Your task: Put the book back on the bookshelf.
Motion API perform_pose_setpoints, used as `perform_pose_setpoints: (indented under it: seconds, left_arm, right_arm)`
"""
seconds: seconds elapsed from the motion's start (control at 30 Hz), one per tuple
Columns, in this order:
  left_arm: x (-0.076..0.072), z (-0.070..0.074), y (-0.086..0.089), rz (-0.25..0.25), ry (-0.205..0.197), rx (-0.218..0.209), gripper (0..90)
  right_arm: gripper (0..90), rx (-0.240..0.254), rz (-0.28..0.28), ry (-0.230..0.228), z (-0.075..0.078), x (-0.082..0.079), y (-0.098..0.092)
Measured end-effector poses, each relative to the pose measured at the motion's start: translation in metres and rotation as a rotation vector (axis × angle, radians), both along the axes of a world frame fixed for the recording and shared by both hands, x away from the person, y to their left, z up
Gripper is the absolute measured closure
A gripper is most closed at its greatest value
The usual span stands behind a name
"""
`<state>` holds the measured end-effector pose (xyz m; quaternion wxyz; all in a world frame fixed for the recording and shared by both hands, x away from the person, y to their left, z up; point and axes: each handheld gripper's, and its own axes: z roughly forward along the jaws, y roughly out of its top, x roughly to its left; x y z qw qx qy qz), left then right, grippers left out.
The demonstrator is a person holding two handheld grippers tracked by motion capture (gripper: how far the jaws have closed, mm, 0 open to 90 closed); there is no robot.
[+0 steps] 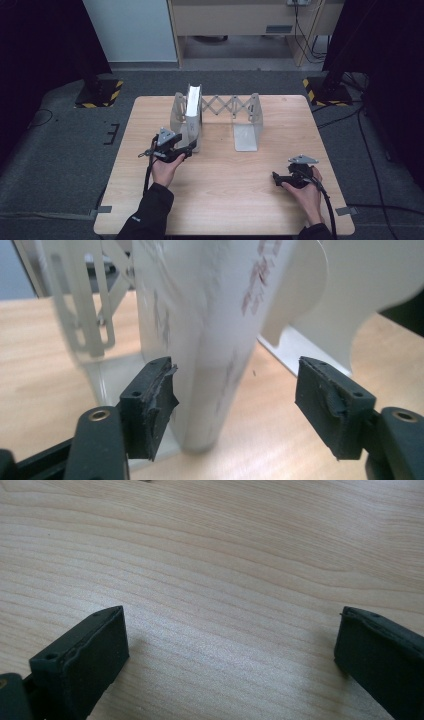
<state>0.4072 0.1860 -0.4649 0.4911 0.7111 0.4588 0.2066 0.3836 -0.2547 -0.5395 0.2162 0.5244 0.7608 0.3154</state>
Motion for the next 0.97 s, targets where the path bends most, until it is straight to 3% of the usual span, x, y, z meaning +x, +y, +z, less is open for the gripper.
perform_pose_setpoints:
  seconds: [0.1,0.43,0.7,0.8,0.97]
  left_arm:
    - [-0.014,-0.004,0.006,-0.015,0.025,0.046,27.2]
    - [-0.047,-0.027,0.038,0.014,0.096,0.100,22.9]
    - [-0.054,-0.047,0.065,0.078,0.185,0.156,19.1]
    - [-0.054,-0.052,0.073,0.110,0.201,0.195,18.9]
    - [-0.052,-0.055,0.084,0.147,0.195,0.209,18.6]
  right_arm:
    - [1.5,-0.001,-0.004,0.000,0.000,0.000,0.000]
    - [9.2,0.005,0.016,-0.018,0.001,-0.002,0.000]
    - [19.0,-0.002,0.015,-0.015,0.006,-0.007,-0.004]
    - [18.9,0.005,0.007,-0.024,0.009,-0.007,-0.008]
    - [17.1,0.014,-0.022,-0.041,0.013,-0.007,-0.022]
